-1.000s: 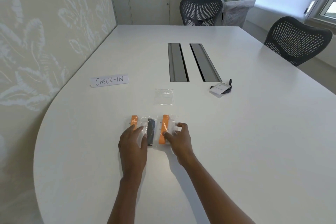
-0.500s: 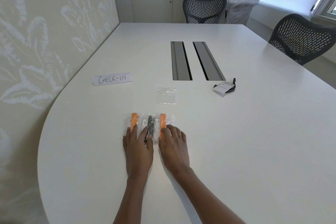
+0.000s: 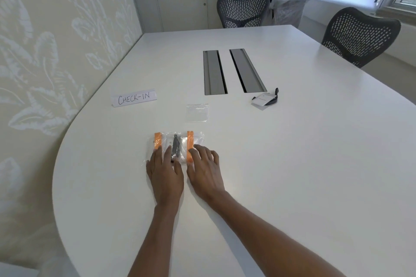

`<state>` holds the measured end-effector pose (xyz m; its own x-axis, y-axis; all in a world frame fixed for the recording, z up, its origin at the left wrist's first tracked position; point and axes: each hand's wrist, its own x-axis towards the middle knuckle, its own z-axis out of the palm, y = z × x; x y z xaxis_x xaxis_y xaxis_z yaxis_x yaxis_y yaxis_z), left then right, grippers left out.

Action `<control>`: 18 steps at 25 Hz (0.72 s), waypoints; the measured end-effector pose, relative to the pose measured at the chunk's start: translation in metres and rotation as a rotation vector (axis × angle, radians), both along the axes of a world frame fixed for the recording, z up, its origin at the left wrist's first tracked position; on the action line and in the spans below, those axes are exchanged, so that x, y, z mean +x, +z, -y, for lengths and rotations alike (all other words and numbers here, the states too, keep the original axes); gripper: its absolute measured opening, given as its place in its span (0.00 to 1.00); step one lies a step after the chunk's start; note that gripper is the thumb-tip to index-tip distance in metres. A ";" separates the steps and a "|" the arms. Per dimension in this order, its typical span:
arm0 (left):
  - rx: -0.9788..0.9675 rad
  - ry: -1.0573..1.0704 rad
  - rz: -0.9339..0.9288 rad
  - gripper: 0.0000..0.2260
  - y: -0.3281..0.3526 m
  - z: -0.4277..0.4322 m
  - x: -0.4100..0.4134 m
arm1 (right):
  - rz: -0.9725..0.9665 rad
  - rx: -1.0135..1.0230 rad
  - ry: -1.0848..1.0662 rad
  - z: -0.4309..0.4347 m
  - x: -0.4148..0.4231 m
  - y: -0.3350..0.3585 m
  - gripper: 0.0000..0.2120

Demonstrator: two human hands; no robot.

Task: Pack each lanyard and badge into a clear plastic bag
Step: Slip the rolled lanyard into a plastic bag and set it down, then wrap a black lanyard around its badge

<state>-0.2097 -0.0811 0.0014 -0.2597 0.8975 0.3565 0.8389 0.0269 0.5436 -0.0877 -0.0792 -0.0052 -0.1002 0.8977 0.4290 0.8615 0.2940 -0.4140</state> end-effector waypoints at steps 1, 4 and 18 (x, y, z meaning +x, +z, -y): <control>0.041 0.000 0.030 0.21 0.000 0.004 0.012 | -0.020 0.027 0.005 0.002 0.007 0.000 0.13; 0.099 -0.075 0.080 0.17 0.002 0.010 0.058 | -0.092 0.066 -0.011 0.002 0.042 0.000 0.10; -0.182 -0.365 -0.151 0.20 -0.014 -0.070 0.236 | -0.135 -0.174 -0.316 -0.111 0.245 -0.003 0.17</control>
<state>0.0261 -0.0115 -0.0127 0.1295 0.9725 0.1934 0.8807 -0.2024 0.4282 0.1569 0.0320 -0.0079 0.2399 0.9358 0.2581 0.8325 -0.0616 -0.5506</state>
